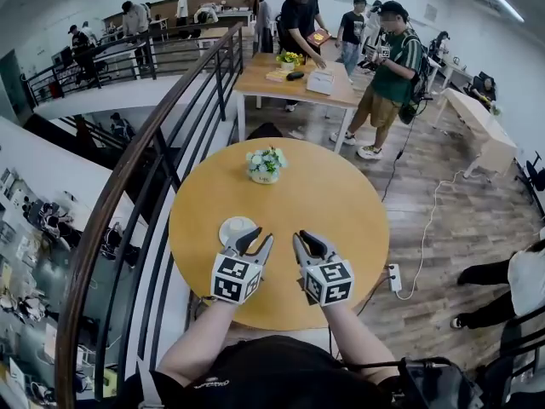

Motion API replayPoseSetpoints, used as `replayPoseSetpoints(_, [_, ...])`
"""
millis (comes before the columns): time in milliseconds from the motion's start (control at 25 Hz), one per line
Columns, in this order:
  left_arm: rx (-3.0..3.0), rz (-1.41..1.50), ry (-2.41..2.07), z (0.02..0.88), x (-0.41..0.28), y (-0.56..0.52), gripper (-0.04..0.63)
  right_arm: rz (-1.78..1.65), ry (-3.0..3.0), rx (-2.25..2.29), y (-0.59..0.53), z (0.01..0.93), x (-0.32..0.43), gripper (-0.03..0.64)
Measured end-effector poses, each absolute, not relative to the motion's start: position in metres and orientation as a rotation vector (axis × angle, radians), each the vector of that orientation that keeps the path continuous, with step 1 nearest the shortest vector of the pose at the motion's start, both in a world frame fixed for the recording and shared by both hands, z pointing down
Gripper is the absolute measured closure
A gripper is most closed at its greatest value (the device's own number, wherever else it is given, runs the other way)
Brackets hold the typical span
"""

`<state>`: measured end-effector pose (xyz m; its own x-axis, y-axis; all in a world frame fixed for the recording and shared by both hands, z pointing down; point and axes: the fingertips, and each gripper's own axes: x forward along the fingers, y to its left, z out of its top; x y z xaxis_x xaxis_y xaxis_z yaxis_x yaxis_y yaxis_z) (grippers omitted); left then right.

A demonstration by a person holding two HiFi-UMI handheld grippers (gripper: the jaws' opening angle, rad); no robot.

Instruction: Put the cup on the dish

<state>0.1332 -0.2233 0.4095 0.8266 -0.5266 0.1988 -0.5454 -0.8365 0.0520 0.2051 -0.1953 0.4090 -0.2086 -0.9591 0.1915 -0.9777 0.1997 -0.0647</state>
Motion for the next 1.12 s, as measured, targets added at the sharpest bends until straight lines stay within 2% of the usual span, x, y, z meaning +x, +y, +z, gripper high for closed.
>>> replayPoseSetpoints(1120, [2.875, 0.303, -0.838, 0.427, 0.133, -0.234, 0.477, 0.284, -2.341, 1.843, -0.209, 0.424, 0.197, 0.563])
